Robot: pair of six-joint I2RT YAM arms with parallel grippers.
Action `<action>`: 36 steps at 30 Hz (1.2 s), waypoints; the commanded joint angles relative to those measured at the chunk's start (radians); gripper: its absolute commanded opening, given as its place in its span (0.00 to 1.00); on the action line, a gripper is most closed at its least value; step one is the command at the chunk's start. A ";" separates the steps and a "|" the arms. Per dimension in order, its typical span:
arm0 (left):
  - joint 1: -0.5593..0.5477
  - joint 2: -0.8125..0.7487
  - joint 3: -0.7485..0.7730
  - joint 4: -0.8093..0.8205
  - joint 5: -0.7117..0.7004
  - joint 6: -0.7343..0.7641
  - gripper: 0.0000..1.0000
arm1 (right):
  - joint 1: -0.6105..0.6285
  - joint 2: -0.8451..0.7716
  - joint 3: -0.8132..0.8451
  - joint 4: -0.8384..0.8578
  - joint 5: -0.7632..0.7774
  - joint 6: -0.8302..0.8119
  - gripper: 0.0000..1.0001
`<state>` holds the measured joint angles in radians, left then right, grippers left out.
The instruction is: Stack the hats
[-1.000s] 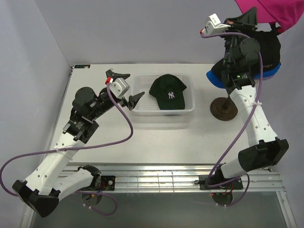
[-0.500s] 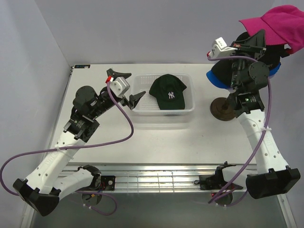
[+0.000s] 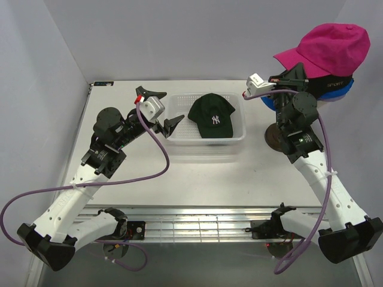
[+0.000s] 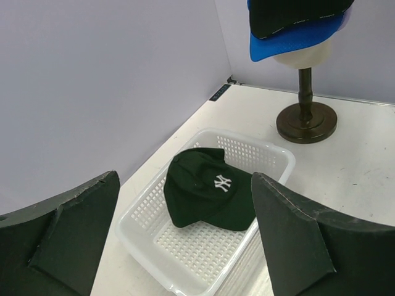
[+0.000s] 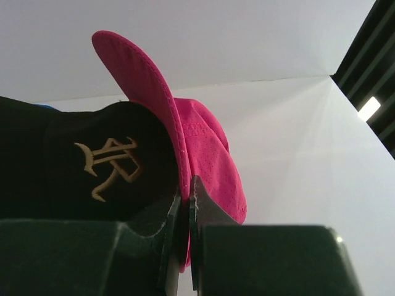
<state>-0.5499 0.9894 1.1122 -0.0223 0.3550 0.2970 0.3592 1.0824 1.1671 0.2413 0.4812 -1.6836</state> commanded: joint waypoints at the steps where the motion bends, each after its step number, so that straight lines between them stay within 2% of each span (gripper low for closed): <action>1: -0.001 -0.005 0.023 0.012 0.015 -0.013 0.98 | 0.053 -0.035 -0.023 -0.046 0.068 -0.001 0.08; 15: -0.002 -0.008 0.011 0.013 0.015 -0.010 0.98 | 0.116 -0.082 -0.103 -0.188 0.218 0.128 0.08; 19: -0.001 -0.009 0.011 0.012 0.015 -0.009 0.98 | 0.118 -0.067 -0.113 -0.160 0.278 0.148 0.08; 27: -0.002 -0.024 -0.014 0.013 0.012 -0.009 0.98 | 0.118 -0.036 -0.101 -0.203 0.300 0.254 0.08; 32: -0.001 -0.024 -0.006 0.013 0.012 -0.007 0.98 | 0.118 -0.035 -0.106 -0.299 0.290 0.328 0.08; 36: -0.001 -0.023 -0.009 0.015 0.013 -0.009 0.98 | 0.118 -0.058 -0.132 -0.267 0.287 0.329 0.08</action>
<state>-0.5499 0.9863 1.1034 -0.0216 0.3565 0.2943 0.4850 1.0317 1.0706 0.0921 0.6823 -1.4693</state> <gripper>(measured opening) 0.979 0.088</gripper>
